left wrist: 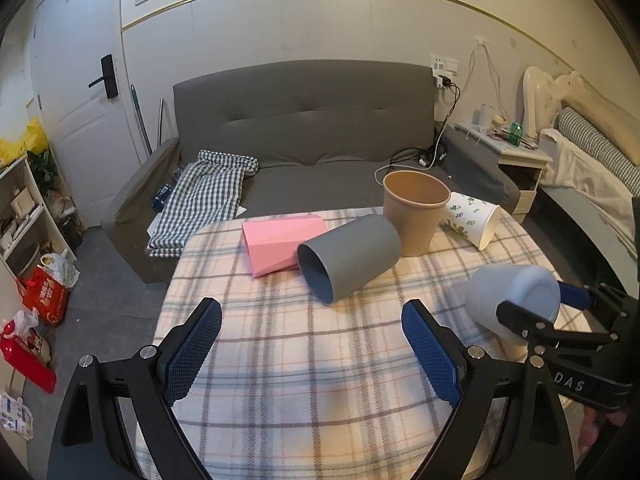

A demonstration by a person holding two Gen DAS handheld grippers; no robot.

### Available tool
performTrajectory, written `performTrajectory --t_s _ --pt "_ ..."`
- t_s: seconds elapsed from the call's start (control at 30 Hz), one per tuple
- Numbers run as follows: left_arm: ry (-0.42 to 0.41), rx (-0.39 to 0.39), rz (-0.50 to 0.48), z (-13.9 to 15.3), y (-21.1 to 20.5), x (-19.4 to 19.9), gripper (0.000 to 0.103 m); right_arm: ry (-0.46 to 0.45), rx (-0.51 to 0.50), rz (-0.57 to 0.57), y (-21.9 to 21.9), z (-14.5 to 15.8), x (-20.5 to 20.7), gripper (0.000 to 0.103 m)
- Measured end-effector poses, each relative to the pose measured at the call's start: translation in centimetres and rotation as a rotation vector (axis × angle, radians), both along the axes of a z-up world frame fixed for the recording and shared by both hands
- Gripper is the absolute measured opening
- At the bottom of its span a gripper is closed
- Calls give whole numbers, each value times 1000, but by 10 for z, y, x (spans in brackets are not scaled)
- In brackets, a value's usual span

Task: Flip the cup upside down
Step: 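Rotate the white cylinder with the right tool and set it down, closed end up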

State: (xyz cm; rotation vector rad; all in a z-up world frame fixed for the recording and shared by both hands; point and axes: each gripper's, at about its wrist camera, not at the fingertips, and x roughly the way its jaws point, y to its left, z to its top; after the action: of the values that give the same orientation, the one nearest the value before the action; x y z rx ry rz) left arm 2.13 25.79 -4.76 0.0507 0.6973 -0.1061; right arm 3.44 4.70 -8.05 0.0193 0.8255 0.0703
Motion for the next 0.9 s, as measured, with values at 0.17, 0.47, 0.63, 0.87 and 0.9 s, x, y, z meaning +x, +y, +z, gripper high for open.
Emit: performTrajectory --t_s 0.17,0.47,0.63,0.87,0.9 --pt "12 -14 2 -3 0 5 94 -11 13 21 -3 4 6 74" --pt "14 -55 53 -14 6 15 94 43 145 94 -5 10 34 73" --pt "19 -70 55 -20 4 24 94 49 141 117 -2 3 42 73" --pt "29 -58 38 -27 -8 36 94 43 166 133 -15 1 35 72" --pt "30 -58 34 -28 -10 37 94 39 167 137 -18 0 32 72"
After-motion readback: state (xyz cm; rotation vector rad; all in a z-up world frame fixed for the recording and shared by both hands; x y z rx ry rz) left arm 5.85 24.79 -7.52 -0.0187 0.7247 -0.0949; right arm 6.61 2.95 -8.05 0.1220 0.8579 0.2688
